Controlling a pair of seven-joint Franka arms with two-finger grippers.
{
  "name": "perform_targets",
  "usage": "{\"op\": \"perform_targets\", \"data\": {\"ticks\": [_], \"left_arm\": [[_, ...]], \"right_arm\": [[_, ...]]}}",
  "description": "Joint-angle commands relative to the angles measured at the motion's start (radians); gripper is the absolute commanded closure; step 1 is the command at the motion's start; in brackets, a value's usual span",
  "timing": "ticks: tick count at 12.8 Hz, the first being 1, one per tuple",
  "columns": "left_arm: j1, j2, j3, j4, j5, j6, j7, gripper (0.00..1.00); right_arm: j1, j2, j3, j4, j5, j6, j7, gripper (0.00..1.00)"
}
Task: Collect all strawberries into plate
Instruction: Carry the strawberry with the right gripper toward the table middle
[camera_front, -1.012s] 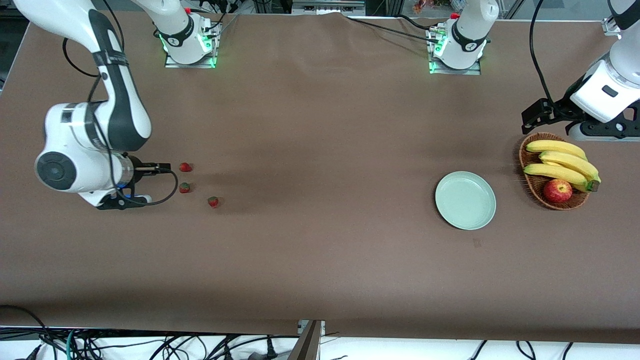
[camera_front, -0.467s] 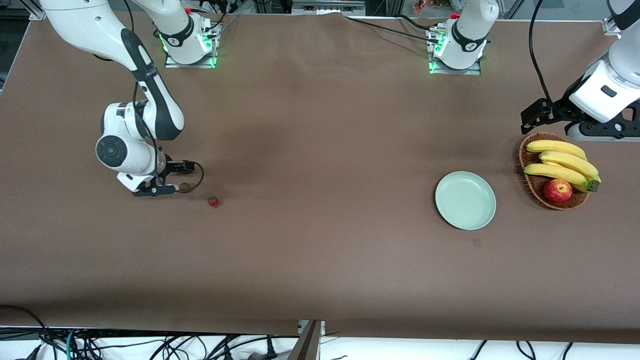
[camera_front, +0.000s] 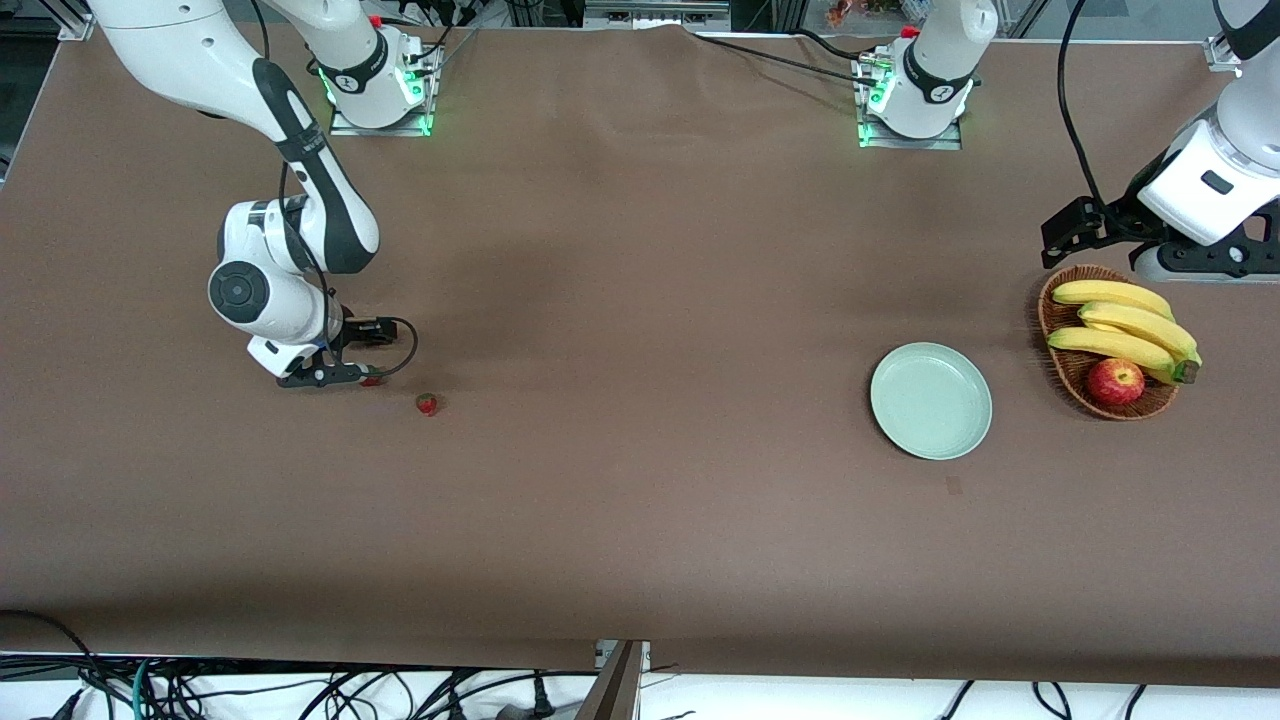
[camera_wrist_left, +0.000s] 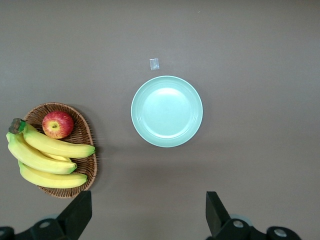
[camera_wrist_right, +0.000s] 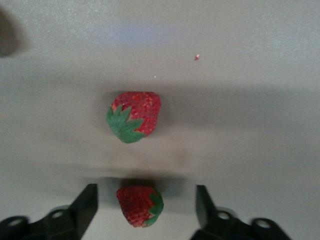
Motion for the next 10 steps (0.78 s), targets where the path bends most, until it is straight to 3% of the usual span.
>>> {"op": "perform_targets", "data": {"ticks": [1,2,3,6,8,10], "left_arm": [[-0.002,0.013,0.003,0.033,-0.023,-0.025,0.02,0.0],[-0.002,0.013,0.004,0.033,-0.023,-0.025,0.02,0.0],[-0.002,0.013,0.004,0.033,-0.023,-0.025,0.02,0.0],[-0.002,0.013,0.003,0.033,-0.023,-0.025,0.02,0.0],[-0.002,0.013,0.004,0.033,-0.023,-0.025,0.02,0.0],[-0.002,0.013,0.004,0.033,-0.023,-0.025,0.02,0.0]], "right_arm": [[-0.006,-0.014,0.009,-0.026,0.014,0.019,0.002,0.85],[-0.006,-0.014,0.01,-0.027,0.014,0.019,0.002,0.96],[-0.006,-0.014,0.01,-0.027,0.014,0.019,0.002,1.0],[-0.006,-0.014,0.016,-0.024,0.014,0.017,0.002,1.0],[-0.006,-0.024,0.073,0.018,0.014,0.0,0.034,1.0],[-0.005,-0.014,0.182,0.084,0.013,-0.006,0.202,1.0]]}}
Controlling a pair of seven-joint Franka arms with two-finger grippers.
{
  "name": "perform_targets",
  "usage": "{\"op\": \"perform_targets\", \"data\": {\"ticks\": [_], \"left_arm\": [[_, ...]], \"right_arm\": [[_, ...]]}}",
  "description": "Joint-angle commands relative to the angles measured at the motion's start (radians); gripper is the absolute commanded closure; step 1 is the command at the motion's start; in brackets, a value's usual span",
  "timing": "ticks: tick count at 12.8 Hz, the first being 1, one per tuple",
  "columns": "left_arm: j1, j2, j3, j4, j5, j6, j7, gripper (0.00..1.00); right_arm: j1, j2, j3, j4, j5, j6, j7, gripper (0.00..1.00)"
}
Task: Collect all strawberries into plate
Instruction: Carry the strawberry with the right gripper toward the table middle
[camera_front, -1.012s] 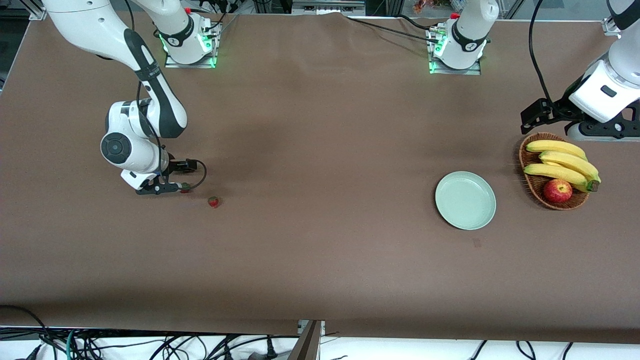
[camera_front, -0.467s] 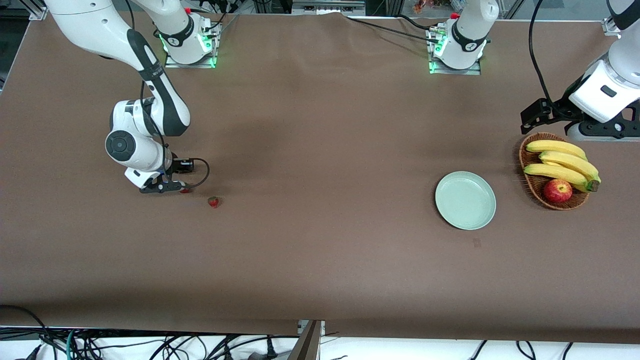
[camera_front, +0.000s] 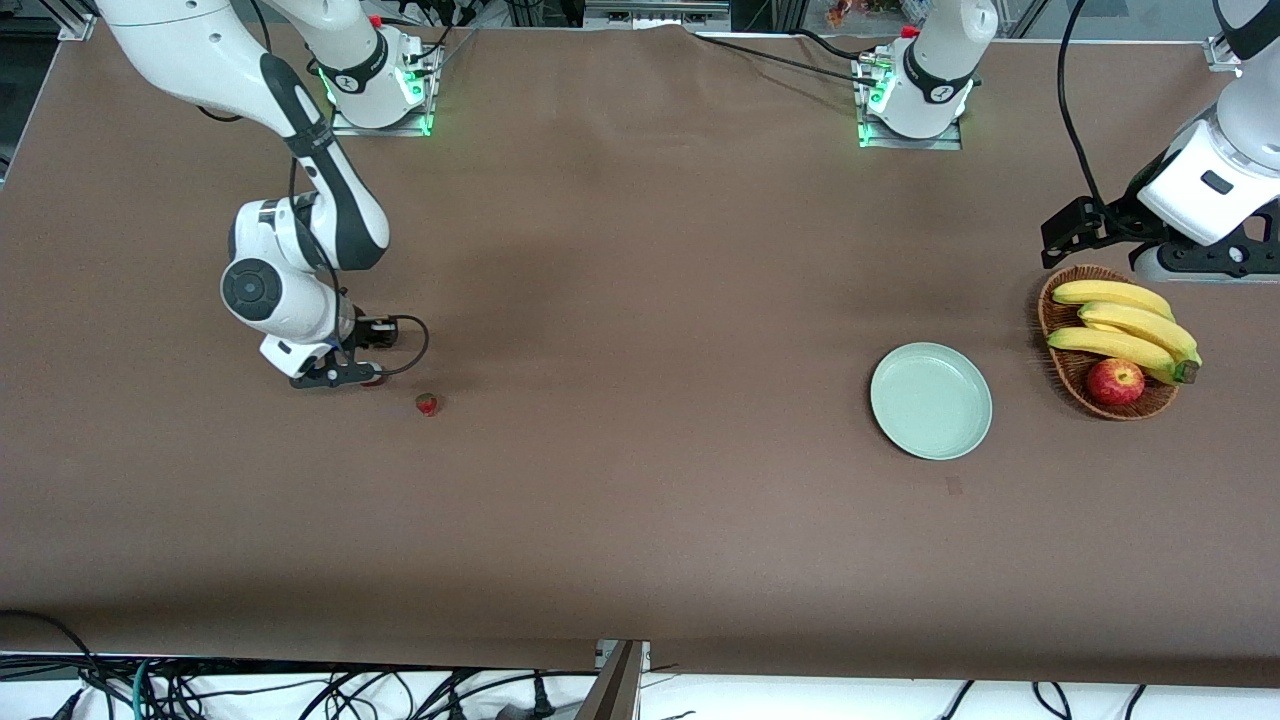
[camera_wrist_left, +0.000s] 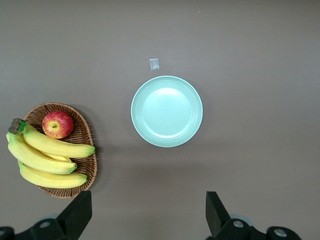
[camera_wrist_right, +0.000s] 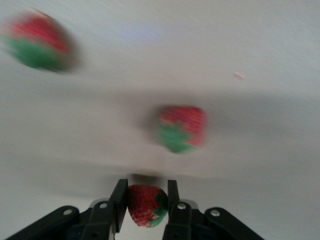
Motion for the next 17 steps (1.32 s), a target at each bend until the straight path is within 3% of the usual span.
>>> {"op": "perform_targets", "data": {"ticks": [1,3,7,10,13,14,15,16,17], "left_arm": [[-0.002,0.013,0.004,0.032,-0.023,-0.025,0.02,0.0],[-0.002,0.013,0.004,0.032,-0.024,-0.025,0.02,0.0],[0.0,0.013,0.006,0.032,-0.024,-0.025,0.022,0.0],[0.0,0.013,0.009,0.032,-0.024,-0.025,0.022,0.0],[0.0,0.013,0.009,0.031,-0.024,-0.024,0.022,0.0],[0.0,0.013,0.009,0.031,-0.024,-0.024,0.022,0.0],[-0.002,0.018,0.009,0.031,-0.024,-0.024,0.02,0.0],[-0.002,0.023,0.009,0.029,-0.032,-0.036,0.019,0.0],[-0.002,0.038,0.009,0.031,-0.053,-0.068,0.019,0.0]], "right_arm": [[0.01,0.013,0.142,0.092,0.01,-0.009,0.223,1.0],[0.086,0.092,0.215,0.227,0.009,-0.009,0.477,1.0],[0.353,0.386,0.215,0.651,-0.002,0.001,0.936,1.0],[0.482,0.597,0.203,0.958,-0.006,0.028,1.144,1.0],[0.551,0.677,0.172,1.002,-0.009,0.184,1.167,1.0],[0.565,0.692,0.17,1.002,-0.009,0.215,1.169,0.8],[0.573,0.702,0.163,1.002,-0.013,0.22,1.169,0.73],[0.58,0.703,0.157,1.002,-0.022,0.22,1.169,0.42],[0.58,0.697,0.157,1.0,-0.061,0.215,1.166,0.0]]}}
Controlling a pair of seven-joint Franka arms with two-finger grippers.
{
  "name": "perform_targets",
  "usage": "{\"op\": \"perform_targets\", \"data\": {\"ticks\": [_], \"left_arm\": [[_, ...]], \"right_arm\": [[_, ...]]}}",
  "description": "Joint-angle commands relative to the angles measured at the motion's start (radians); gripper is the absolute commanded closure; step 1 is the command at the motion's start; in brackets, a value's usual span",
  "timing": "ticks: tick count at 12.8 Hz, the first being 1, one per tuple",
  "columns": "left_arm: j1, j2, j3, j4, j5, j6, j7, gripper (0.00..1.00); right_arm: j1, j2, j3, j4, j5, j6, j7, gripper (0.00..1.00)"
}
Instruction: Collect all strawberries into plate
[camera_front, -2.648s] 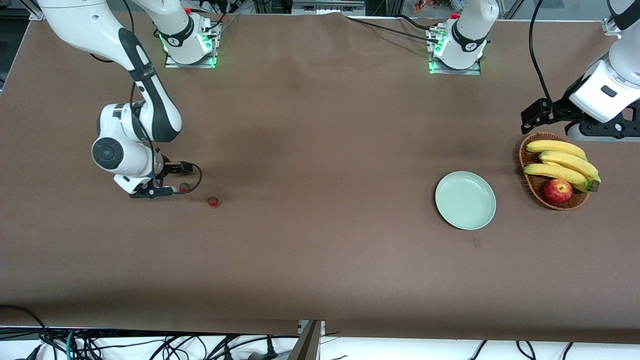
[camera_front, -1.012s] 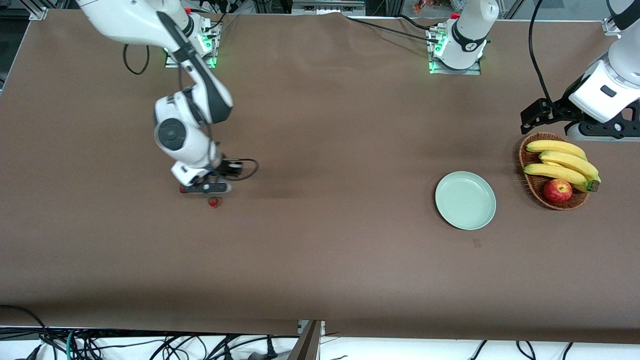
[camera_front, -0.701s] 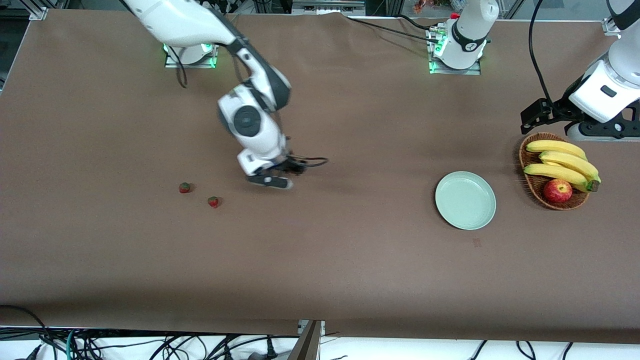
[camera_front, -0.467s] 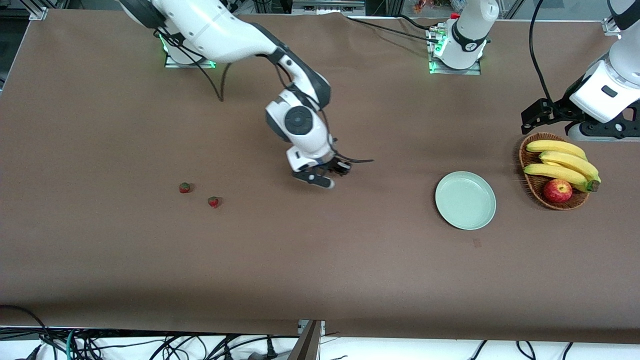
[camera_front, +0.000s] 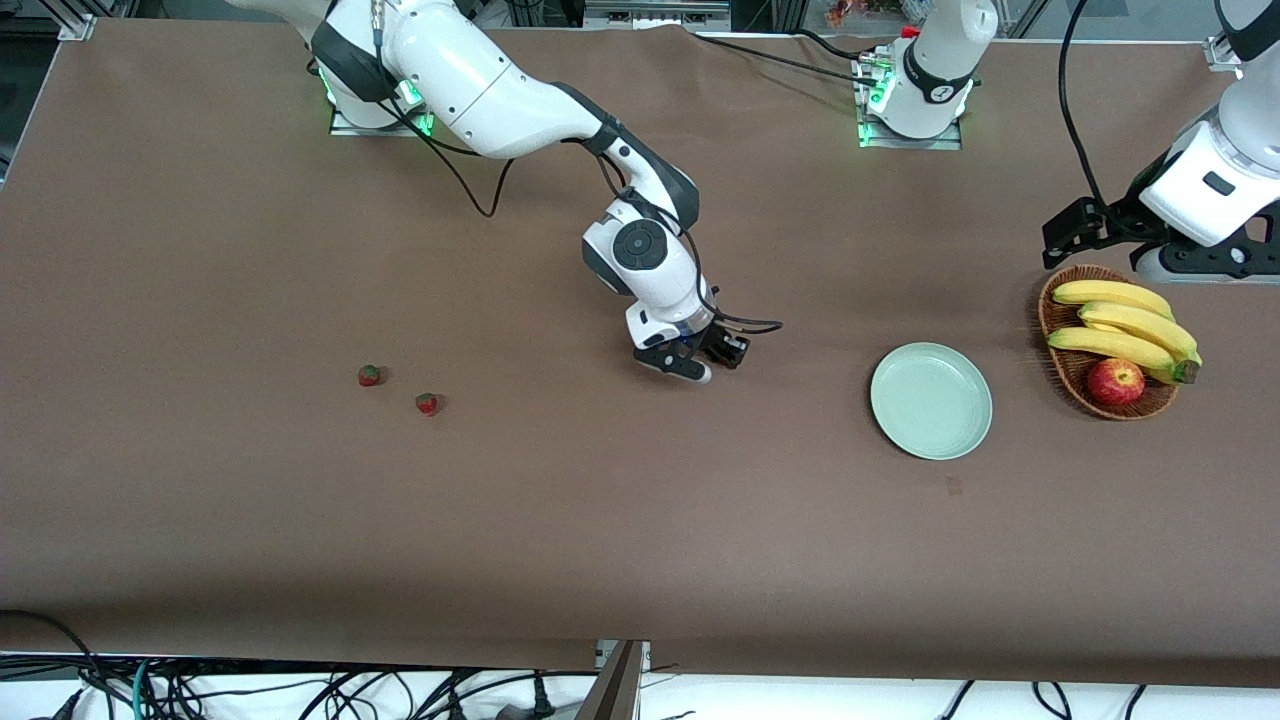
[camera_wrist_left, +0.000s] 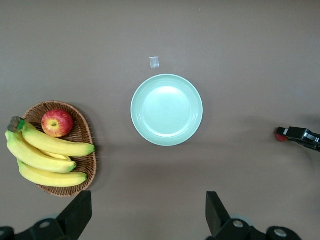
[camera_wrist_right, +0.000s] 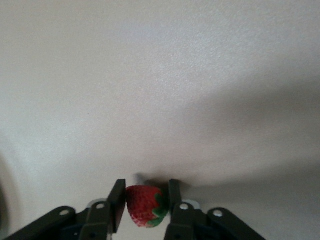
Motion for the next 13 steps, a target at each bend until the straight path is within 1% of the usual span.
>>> {"op": "perform_targets", "data": {"ticks": [1,2,3,4,6,8,9,10,12,13], "left_arm": [[-0.002,0.054,0.006,0.03,-0.051,-0.066,0.019,0.0],[-0.005,0.079,0.002,0.03,-0.051,-0.068,0.019,0.0],[-0.008,0.105,0.0,0.03,-0.051,-0.066,0.02,0.0],[-0.016,0.135,-0.001,0.03,-0.051,-0.065,0.019,0.0],[-0.022,0.206,-0.03,0.031,-0.051,-0.048,0.01,0.0],[-0.022,0.272,-0.063,0.03,-0.083,0.03,0.002,0.0],[-0.022,0.305,-0.076,0.03,-0.121,0.073,-0.018,0.0],[-0.03,0.341,-0.093,0.028,-0.148,0.127,-0.064,0.0],[-0.089,0.402,-0.104,0.025,-0.148,0.222,-0.207,0.0],[-0.131,0.434,-0.104,0.027,-0.139,0.271,-0.292,0.0]], "right_arm": [[0.011,0.021,-0.015,0.042,-0.084,0.006,0.014,0.0],[0.002,-0.012,-0.018,0.042,-0.089,-0.032,0.005,0.0],[-0.029,-0.045,-0.027,0.042,-0.09,-0.106,-0.007,0.0],[-0.075,-0.082,-0.018,0.042,-0.087,-0.18,-0.038,0.0],[-0.136,-0.172,-0.012,0.037,-0.078,-0.341,-0.213,0.0],[-0.211,-0.24,-0.012,0.02,-0.078,-0.514,-0.394,0.0],[-0.253,-0.284,-0.013,-0.015,-0.08,-0.574,-0.505,0.0],[-0.299,-0.329,-0.015,-0.068,-0.078,-0.607,-0.621,0.0],[-0.368,-0.393,-0.018,-0.179,-0.08,-0.616,-0.793,0.0],[-0.399,-0.417,-0.022,-0.238,-0.081,-0.616,-0.834,0.0]]}}
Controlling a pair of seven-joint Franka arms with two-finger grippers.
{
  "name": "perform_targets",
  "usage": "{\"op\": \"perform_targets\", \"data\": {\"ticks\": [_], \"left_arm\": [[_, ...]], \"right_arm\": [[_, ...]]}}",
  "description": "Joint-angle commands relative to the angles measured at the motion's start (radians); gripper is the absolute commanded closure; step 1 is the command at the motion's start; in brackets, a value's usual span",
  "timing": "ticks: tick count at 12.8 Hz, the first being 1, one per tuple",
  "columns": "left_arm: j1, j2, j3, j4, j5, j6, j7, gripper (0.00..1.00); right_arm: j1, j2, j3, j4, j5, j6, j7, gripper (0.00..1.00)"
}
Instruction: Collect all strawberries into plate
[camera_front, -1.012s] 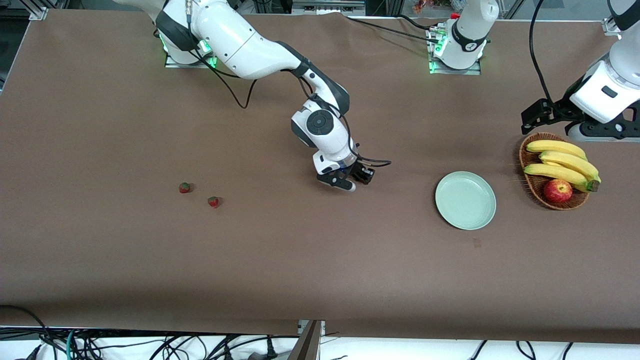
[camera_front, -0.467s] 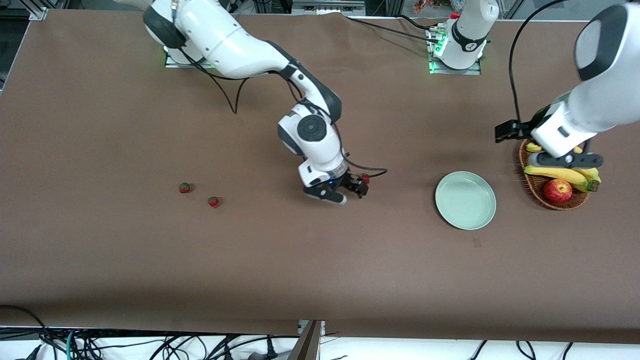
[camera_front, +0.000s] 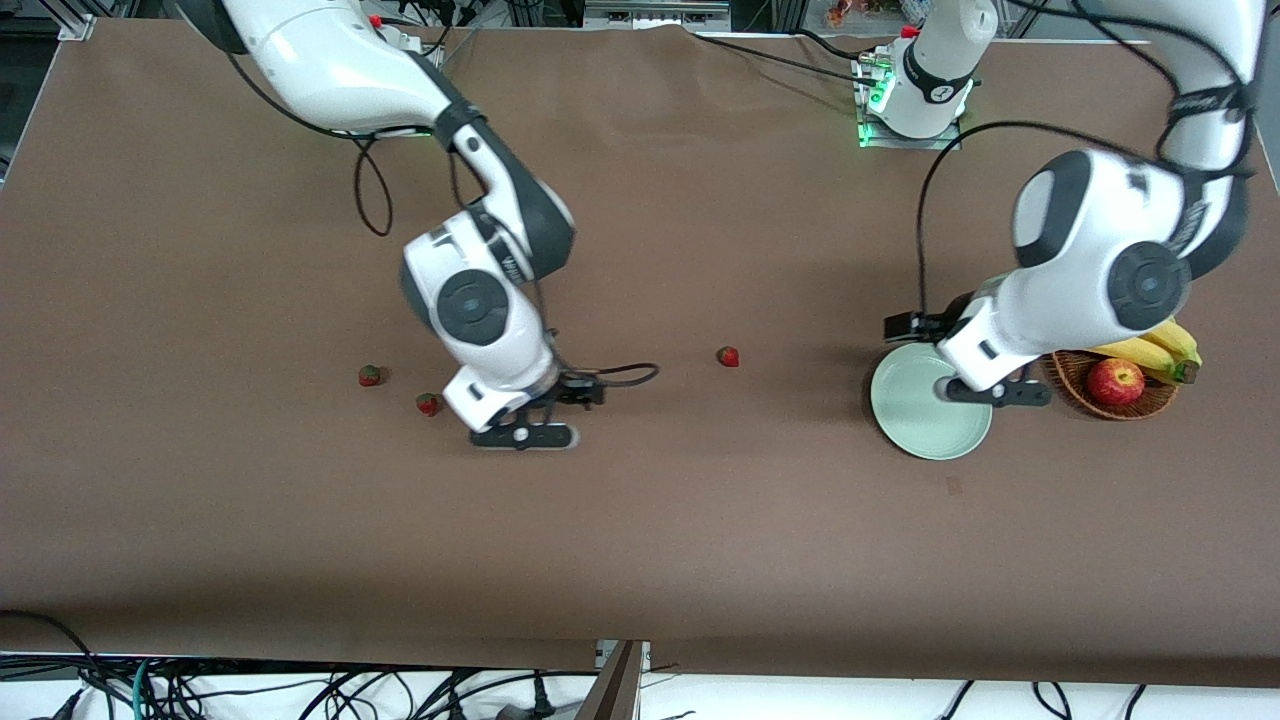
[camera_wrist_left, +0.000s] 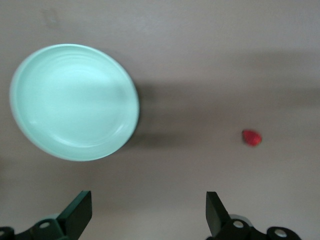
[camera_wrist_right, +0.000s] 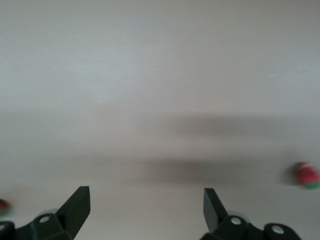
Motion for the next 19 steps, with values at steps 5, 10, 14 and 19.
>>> {"op": "perform_targets", "data": {"ticks": [5,10,14,19], "left_arm": [[-0.265,0.218,0.007,0.021,0.061,0.287,-0.487,0.0],[-0.371,0.343,0.006,0.015,0.198,0.453,-0.73,0.0],[-0.391,0.349,0.004,0.004,0.198,0.455,-0.741,0.07],[-0.396,0.351,0.004,0.002,0.198,0.447,-0.738,0.76]], "right_arm": [[-0.124,-0.14,-0.142,-0.333,-0.011,0.013,-0.463,0.0],[-0.193,-0.137,-0.209,-0.479,0.021,0.111,-0.553,0.0],[-0.202,-0.135,-0.226,-0.535,0.113,0.138,-0.554,0.0],[-0.202,-0.131,-0.227,-0.545,0.113,0.138,-0.554,0.57]]}}
